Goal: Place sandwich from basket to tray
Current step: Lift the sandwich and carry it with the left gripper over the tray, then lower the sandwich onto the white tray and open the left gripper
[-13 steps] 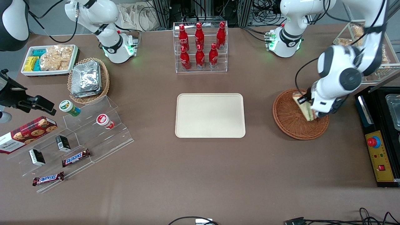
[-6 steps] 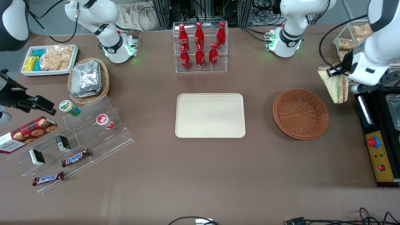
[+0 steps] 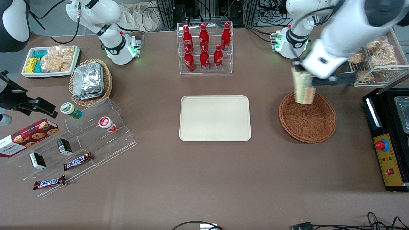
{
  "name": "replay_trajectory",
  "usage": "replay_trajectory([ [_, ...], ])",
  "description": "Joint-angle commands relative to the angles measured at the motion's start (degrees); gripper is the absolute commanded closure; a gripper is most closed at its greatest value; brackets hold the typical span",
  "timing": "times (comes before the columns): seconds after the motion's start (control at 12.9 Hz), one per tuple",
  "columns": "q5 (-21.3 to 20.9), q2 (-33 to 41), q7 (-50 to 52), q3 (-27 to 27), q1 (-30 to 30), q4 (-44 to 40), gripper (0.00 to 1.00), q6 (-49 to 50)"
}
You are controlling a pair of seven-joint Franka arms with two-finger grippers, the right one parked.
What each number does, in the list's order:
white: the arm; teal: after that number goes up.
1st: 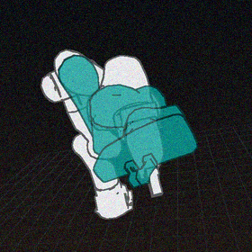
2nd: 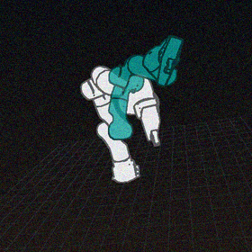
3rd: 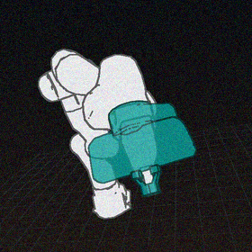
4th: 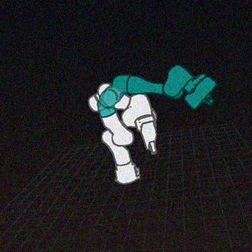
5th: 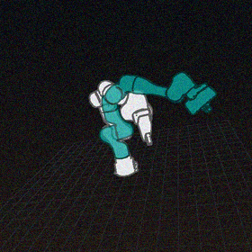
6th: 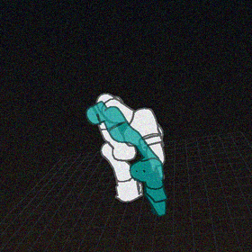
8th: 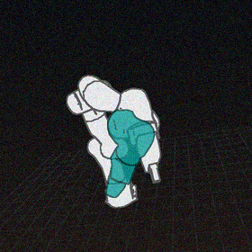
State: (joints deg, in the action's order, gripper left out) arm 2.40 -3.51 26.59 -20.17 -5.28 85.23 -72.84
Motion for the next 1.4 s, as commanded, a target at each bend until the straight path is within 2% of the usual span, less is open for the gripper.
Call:
replay_trajectory([
  [0.0, 0.7, -8.5, 4.9, -3.8, -5.0, -6.9, 1.0, 0.4],
  [0.16, -0.5, -10.9, 8.5, -4.3, -9.6, -6.8, 1.0, -2.4],
  [0.54, -1.4, -12.7, 12.8, -4.3, -11.9, -1.4, 1.0, -8.4],
  [1.16, -1.7, -18.4, 21.2, -3.9, -11.4, 19.0, 1.0, -37.7],
  [1.32, -3.4, -20.8, 21.3, -3.7, -11.2, 21.5, 1.0, -43.2],
])
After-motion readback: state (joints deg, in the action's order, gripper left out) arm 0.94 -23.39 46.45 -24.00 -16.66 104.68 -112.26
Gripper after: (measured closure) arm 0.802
